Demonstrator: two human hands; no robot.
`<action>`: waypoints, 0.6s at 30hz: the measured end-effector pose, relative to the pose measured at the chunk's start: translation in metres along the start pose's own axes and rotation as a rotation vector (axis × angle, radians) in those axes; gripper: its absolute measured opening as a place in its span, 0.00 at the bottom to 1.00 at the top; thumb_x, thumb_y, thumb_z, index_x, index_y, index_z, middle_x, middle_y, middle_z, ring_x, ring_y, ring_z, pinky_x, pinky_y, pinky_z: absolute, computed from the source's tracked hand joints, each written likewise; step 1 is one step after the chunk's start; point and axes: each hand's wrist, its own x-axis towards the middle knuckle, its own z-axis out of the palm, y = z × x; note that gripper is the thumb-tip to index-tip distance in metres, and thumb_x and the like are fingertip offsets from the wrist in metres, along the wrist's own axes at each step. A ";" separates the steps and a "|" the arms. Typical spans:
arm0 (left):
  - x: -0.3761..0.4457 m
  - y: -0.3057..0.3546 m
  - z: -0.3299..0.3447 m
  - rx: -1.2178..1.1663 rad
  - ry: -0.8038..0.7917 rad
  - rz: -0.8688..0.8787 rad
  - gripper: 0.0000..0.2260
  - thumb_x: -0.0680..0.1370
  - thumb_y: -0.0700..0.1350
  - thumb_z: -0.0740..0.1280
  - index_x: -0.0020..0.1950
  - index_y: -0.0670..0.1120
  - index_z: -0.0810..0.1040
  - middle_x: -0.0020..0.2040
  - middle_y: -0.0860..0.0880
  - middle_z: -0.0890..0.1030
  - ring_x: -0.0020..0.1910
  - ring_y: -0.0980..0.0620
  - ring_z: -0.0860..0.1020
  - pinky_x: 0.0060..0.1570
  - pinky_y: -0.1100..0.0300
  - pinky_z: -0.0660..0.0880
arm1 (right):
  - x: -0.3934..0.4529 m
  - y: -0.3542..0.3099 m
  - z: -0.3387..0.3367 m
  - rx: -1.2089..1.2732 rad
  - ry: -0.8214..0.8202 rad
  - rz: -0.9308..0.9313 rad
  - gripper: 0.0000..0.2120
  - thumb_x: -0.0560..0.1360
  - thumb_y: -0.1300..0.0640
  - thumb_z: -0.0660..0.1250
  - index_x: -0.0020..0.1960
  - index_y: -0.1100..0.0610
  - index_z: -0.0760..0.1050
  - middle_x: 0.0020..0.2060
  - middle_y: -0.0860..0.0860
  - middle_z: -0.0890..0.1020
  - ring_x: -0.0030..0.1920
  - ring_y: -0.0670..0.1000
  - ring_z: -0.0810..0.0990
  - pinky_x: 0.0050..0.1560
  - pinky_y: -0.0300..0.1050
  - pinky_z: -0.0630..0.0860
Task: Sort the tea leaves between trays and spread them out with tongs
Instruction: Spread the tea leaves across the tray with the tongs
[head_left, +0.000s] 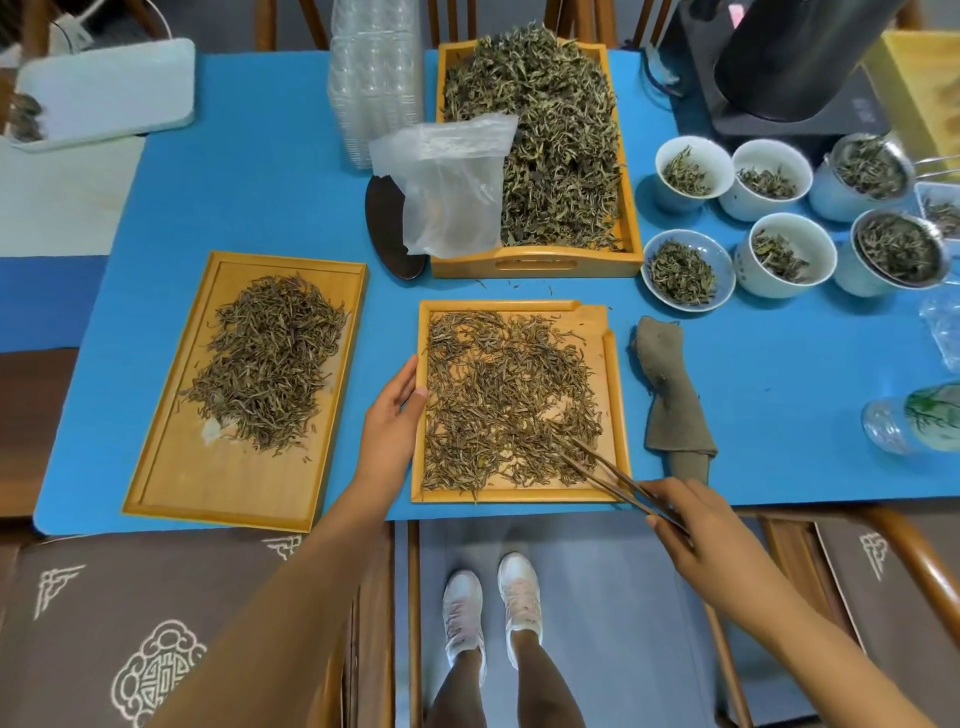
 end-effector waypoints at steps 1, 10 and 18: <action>0.000 0.000 0.000 0.000 -0.001 -0.001 0.20 0.80 0.42 0.62 0.71 0.53 0.67 0.64 0.59 0.70 0.62 0.62 0.69 0.56 0.70 0.65 | -0.001 0.002 0.000 0.002 -0.002 0.000 0.12 0.76 0.59 0.63 0.59 0.54 0.71 0.46 0.49 0.72 0.47 0.49 0.70 0.44 0.38 0.65; 0.002 -0.002 -0.001 -0.017 0.004 -0.003 0.20 0.79 0.41 0.62 0.70 0.52 0.68 0.64 0.57 0.72 0.63 0.60 0.71 0.57 0.69 0.66 | 0.000 0.005 -0.001 0.023 0.025 0.010 0.12 0.77 0.59 0.62 0.59 0.56 0.71 0.48 0.51 0.73 0.48 0.51 0.71 0.45 0.39 0.64; 0.003 -0.003 -0.002 -0.015 0.004 -0.015 0.20 0.79 0.40 0.62 0.71 0.51 0.68 0.69 0.52 0.72 0.66 0.56 0.70 0.67 0.57 0.65 | -0.001 0.006 0.002 0.019 0.045 0.008 0.12 0.76 0.59 0.62 0.59 0.55 0.71 0.48 0.50 0.73 0.48 0.49 0.70 0.45 0.39 0.64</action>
